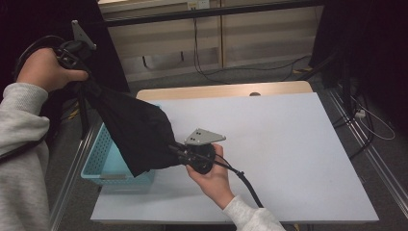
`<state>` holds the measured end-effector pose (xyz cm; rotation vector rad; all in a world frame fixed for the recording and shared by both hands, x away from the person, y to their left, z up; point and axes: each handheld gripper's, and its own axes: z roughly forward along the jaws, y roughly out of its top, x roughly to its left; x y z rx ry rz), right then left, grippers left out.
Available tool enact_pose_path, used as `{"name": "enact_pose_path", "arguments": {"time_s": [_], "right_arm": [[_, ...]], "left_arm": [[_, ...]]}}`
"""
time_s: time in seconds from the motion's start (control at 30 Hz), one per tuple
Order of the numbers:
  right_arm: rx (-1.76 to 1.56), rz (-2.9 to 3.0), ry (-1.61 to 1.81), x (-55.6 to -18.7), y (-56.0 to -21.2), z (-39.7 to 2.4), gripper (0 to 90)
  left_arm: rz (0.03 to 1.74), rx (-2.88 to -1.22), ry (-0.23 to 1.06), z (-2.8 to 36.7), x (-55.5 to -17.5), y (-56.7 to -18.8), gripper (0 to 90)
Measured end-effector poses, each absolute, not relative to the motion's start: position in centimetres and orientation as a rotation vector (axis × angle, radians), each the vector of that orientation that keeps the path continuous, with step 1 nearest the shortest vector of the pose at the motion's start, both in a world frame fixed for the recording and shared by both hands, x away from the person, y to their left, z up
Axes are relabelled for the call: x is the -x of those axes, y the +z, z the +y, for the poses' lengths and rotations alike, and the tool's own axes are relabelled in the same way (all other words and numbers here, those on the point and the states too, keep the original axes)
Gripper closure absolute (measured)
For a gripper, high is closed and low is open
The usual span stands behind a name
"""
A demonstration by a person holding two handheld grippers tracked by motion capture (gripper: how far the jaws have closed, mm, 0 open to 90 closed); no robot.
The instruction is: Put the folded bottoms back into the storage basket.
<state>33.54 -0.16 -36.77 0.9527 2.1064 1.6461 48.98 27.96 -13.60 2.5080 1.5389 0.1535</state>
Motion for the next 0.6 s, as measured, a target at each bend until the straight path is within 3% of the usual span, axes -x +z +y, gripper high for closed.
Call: {"name": "enact_pose_path", "arguments": {"time_s": [0.6], "right_arm": [[-0.899,2.126,1.672,-33.5,-35.6,2.2,82.1]], "left_arm": [[1.565,-2.459,0.183,30.6,-48.1,-12.3,85.3]]}}
